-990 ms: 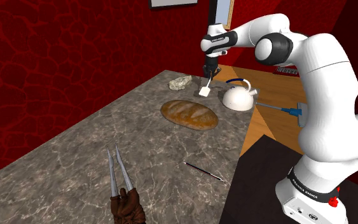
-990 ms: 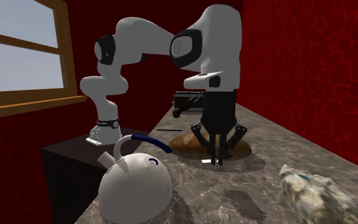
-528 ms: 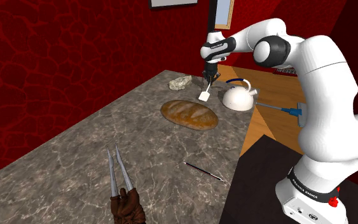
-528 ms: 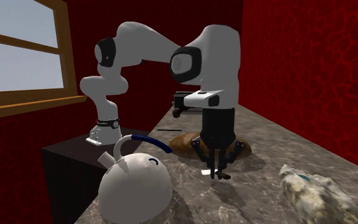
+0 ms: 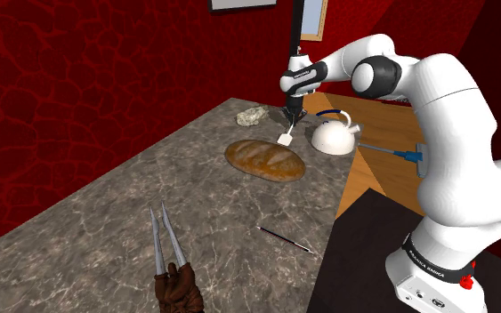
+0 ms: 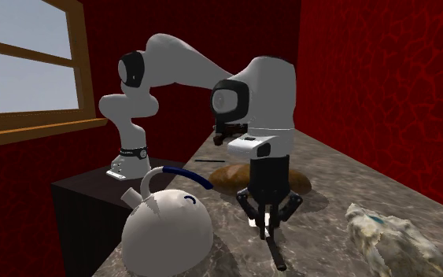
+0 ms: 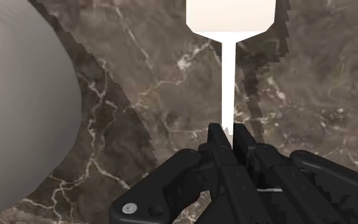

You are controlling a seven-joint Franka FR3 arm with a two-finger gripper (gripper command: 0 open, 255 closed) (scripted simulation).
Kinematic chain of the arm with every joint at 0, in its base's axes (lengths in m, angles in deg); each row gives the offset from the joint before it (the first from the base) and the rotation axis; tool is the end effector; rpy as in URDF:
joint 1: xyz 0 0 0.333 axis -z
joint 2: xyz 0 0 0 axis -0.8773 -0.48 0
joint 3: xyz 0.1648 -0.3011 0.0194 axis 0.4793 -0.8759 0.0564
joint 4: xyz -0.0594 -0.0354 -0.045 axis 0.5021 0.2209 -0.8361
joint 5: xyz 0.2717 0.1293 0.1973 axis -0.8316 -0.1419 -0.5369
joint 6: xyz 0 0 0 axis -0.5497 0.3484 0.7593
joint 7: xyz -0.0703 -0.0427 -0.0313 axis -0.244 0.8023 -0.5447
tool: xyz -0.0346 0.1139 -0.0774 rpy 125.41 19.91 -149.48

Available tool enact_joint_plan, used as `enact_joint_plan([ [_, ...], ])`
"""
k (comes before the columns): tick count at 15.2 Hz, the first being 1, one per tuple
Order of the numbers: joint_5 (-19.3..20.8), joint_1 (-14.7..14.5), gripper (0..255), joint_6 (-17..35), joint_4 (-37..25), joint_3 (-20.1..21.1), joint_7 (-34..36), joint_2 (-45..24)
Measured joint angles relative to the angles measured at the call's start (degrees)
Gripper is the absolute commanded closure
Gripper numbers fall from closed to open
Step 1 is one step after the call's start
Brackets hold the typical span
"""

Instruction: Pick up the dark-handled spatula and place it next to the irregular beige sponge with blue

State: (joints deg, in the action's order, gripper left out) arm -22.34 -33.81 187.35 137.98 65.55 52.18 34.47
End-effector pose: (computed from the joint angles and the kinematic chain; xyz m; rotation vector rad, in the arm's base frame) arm 0.7054 -0.2935 0.2515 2.5368 -1.7858 0.0840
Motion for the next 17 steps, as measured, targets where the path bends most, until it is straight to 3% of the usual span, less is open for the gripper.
enact_joint_plan([
  [11, 0.2, -0.1, 255, 2.2, 0.2, -0.2, 0.2, -2.0],
  [12, 0.2, -0.1, 0, 2.2, 0.2, -0.2, 0.2, -2.0],
  [17, 0.2, -0.1, 0, 2.2, 0.2, -0.2, 0.2, -2.0],
])
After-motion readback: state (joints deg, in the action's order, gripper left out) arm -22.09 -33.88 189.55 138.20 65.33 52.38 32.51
